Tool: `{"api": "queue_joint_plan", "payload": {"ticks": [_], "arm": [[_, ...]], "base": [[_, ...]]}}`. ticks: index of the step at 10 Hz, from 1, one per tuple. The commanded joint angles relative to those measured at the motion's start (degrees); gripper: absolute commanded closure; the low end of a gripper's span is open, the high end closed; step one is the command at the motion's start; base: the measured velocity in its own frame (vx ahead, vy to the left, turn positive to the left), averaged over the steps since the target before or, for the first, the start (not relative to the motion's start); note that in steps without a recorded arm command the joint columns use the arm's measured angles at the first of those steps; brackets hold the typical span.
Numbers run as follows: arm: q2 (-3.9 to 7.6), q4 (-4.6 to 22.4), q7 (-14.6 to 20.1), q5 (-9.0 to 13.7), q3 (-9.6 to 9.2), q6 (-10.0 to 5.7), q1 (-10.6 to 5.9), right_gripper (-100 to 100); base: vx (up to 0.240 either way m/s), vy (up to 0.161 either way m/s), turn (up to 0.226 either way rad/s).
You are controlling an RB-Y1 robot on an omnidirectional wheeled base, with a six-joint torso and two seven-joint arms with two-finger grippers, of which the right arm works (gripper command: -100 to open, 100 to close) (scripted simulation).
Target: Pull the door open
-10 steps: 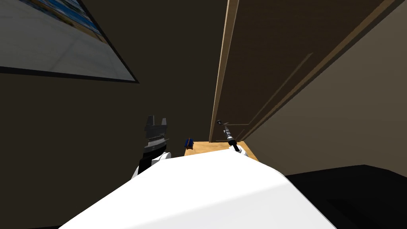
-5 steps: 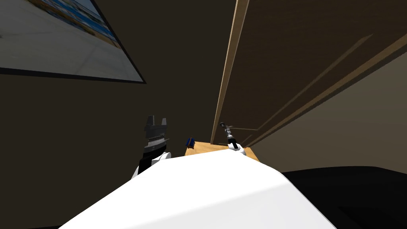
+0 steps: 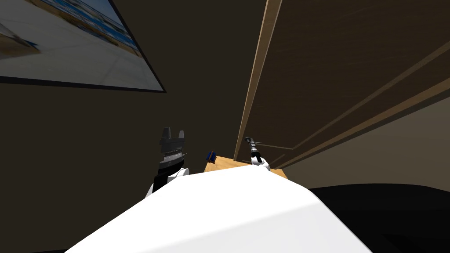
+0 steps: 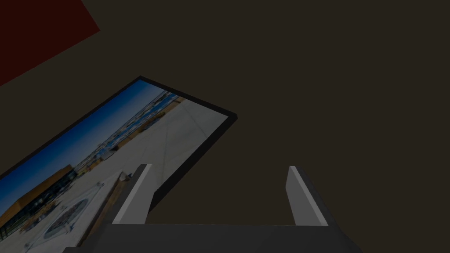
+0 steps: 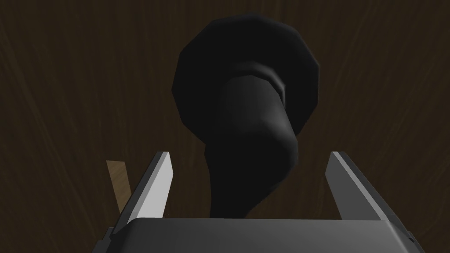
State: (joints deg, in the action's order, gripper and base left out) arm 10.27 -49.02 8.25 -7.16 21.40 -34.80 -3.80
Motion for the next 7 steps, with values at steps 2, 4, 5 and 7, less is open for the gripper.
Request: {"api": "queue_joint_plan", "payload": {"ticks": [2,4,5,7], "arm": [[0.00,-0.07,0.11,-0.03,-0.07,-0.03,0.06,100],[0.00,-0.07,0.11,-0.03,-0.07,-0.03,0.06,100],[0.00,-0.07,0.11,-0.03,-0.07,-0.03,0.06,100],[0.90,0.38,1.23,-0.06,-0.46,-0.48,0.69,100]], "base": [[-0.002,0.010,-0.015],[0.001,0.003,-0.004],[0.000,0.000,0.000],[-0.062,0.009,0.072]]}}
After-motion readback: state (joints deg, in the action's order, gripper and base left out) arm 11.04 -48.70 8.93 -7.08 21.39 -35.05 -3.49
